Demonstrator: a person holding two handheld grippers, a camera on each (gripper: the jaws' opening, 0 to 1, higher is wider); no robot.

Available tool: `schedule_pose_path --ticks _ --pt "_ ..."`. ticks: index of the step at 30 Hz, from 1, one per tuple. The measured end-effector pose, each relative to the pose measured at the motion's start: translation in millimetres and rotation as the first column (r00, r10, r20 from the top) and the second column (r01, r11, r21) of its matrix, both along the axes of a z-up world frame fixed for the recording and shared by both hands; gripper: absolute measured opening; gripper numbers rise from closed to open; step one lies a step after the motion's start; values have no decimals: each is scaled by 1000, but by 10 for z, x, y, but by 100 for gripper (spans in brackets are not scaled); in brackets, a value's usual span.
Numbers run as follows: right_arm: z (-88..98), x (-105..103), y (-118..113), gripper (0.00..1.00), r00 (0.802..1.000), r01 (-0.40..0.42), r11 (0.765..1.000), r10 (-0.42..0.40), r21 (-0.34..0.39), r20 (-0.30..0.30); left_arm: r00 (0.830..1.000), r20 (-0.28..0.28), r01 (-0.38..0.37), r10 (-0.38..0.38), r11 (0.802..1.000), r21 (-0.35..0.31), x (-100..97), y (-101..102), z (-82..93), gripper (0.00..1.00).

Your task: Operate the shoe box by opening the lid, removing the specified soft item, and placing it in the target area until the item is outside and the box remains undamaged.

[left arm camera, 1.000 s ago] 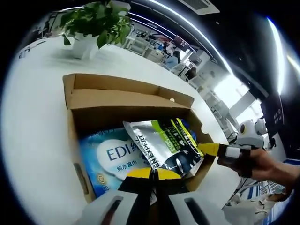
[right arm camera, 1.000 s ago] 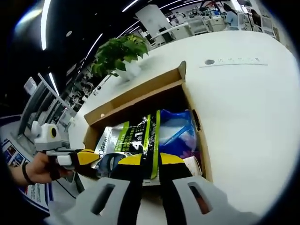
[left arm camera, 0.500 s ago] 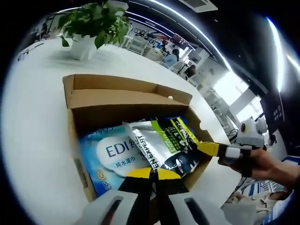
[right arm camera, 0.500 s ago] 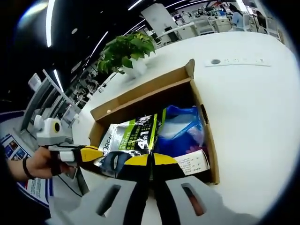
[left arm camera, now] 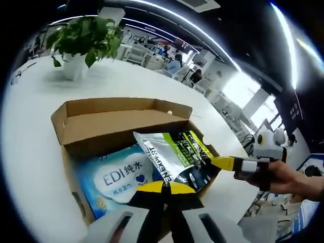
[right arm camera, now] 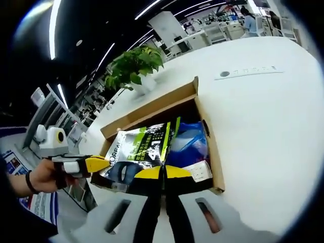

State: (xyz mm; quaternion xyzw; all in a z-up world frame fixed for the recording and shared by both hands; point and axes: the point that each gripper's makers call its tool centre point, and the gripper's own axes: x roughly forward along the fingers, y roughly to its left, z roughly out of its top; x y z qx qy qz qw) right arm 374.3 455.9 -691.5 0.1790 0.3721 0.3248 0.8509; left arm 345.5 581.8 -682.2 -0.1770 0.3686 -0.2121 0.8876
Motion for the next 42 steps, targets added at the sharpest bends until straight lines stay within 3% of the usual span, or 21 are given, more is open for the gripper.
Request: schedule_pose_path --ticks 8,19,32,42 --pt "198 -15 -356 0 996 75 996 -76 38 45 996 48 69 -70 998 10 127 -298 178 1" --pt "410 -120 -923 0 977 186 980 -192 72 89 979 102 177 -177 984 9 262 -873 415 1" --pt "475 -374 -1593 0 942 311 945 -320 99 98 942 112 315 -315 949 21 242 -1571 436 1" --pt "426 -563 -1913 0 919 377 919 -387 115 81 915 104 388 -390 921 33 174 -1929 396 1"
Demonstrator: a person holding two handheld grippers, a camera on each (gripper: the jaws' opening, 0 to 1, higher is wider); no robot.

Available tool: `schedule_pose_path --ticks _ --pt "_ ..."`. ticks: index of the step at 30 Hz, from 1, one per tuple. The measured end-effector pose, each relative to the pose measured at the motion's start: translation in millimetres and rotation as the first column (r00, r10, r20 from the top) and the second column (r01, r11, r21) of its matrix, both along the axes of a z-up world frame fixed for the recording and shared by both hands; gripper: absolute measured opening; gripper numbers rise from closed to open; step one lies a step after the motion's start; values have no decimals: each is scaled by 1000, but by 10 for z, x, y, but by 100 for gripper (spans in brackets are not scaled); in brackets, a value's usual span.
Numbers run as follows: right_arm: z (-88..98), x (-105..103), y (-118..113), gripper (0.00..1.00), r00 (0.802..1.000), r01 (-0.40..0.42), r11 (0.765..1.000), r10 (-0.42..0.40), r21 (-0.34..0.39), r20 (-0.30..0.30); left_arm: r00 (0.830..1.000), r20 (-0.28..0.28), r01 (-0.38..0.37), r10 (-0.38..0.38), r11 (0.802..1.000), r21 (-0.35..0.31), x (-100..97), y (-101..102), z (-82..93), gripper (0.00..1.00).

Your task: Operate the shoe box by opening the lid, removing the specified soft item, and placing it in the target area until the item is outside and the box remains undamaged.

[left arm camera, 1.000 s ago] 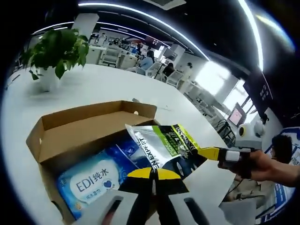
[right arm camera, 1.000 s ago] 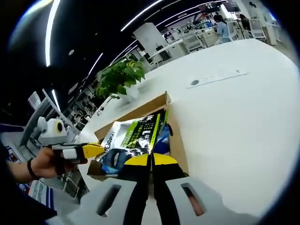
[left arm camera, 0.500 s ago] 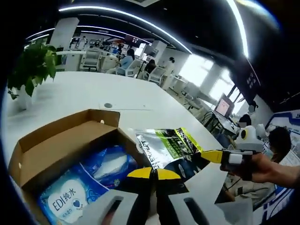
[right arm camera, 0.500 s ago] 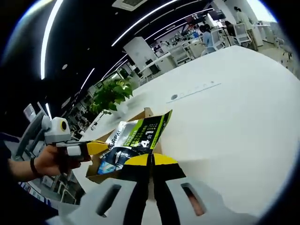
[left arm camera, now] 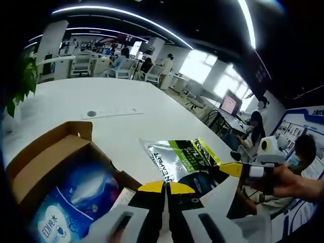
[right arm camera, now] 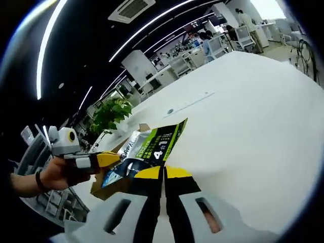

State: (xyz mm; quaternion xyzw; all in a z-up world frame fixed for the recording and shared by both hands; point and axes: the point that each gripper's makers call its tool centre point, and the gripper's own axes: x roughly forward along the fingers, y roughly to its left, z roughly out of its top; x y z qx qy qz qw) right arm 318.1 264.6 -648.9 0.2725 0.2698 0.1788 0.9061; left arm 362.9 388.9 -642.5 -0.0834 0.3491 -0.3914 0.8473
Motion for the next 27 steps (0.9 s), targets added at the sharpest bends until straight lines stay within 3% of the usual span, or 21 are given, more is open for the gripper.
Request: schedule_pose_path --ticks 16,27 --pt "-122 -70 -240 0 999 41 999 -40 5 -26 998 -5 62 -61 998 23 -10 -282 -91 1" --pt "-142 173 -327 0 999 20 1000 -20 -14 -35 998 2 62 -62 997 34 104 -356 -93 1"
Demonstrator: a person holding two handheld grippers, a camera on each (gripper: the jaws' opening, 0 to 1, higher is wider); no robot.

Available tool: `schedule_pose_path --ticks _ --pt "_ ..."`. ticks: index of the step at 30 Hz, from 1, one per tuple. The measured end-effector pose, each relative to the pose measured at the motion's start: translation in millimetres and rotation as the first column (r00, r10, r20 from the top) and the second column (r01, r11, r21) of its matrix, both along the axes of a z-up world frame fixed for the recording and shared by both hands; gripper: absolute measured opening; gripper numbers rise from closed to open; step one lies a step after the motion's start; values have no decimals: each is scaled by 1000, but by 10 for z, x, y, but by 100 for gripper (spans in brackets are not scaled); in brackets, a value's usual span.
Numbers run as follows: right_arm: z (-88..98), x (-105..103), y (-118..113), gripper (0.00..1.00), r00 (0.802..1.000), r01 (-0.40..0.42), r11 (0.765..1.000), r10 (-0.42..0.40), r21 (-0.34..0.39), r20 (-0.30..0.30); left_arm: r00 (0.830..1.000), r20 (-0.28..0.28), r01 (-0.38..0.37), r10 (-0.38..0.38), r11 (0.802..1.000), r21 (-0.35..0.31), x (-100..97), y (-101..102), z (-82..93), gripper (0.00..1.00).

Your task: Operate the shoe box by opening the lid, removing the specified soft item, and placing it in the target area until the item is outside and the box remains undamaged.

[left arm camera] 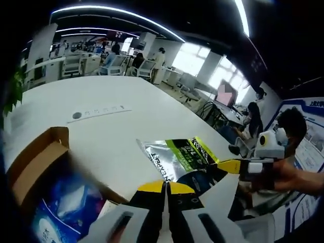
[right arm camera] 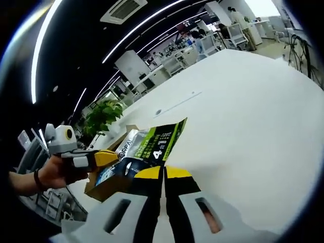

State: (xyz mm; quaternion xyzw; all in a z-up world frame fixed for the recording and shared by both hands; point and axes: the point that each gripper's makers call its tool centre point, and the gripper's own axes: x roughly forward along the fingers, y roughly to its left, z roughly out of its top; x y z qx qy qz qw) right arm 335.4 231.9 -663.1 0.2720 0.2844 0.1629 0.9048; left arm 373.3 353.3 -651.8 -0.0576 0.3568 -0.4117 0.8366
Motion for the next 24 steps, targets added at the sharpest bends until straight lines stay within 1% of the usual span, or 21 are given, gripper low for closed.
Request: schedule_pose_path --ticks 8,15,18,19,24 --pt "25 294 -37 0 1000 -5 1000 5 -11 -6 1000 7 9 -9 1000 19 173 -73 -34 2" --pt "-53 574 -95 0 1000 -4 1000 4 -12 -28 1000 8 24 -25 998 59 331 -138 -139 2" --pt "-84 653 -113 0 999 -3 1000 3 -12 -37 1000 5 28 -28 997 73 379 -174 -188 2" --pt "-104 684 -124 0 999 -5 1000 4 -15 -40 999 6 35 -35 995 91 408 -192 -228 2" --pt "-219 785 -185 0 998 -3 1000 2 -15 -67 1000 -8 28 -27 994 110 500 -233 -326 2"
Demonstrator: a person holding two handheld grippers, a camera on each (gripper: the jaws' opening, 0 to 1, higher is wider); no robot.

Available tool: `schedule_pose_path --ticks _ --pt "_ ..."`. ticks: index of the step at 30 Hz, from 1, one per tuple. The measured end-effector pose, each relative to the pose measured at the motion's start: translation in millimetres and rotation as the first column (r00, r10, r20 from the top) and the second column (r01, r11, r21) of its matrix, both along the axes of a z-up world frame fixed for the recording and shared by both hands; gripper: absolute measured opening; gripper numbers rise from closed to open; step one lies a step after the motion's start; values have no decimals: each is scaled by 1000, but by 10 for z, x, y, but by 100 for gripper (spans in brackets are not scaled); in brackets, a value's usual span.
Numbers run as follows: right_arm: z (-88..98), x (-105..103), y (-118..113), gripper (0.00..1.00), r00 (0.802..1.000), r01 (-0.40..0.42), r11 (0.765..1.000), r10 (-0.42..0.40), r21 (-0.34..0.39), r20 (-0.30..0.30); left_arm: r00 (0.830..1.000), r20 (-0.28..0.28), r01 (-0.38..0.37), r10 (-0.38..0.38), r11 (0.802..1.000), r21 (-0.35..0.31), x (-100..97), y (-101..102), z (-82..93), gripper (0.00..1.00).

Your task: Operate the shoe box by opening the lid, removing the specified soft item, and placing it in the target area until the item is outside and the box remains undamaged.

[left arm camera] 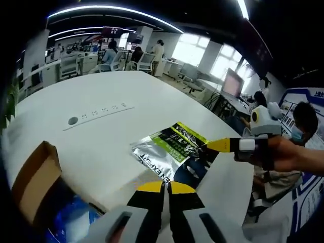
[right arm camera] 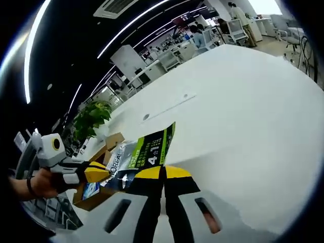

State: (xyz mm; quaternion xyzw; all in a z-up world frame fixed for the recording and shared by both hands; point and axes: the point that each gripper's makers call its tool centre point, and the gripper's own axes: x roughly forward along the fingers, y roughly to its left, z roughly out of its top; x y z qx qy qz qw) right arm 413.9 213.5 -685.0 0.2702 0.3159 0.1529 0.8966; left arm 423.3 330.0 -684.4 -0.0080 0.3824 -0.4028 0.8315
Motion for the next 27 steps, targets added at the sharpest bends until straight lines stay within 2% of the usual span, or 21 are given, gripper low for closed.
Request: schedule_pose_path --ticks 5,12,23,27 --pt "-107 72 -52 0 1000 7 1000 -7 1 -22 1000 3 15 -15 999 50 53 -69 -104 2" --pt "-233 122 -106 0 999 11 1000 -11 7 -46 1000 -19 -3 4 997 72 131 -99 -233 2" --pt "-458 144 -145 0 996 11 1000 -9 16 -90 998 -59 -4 12 991 134 137 -125 -479 2" --pt "-524 142 -168 0 994 12 1000 -11 10 -105 998 -61 7 2 988 152 150 -160 -512 2"
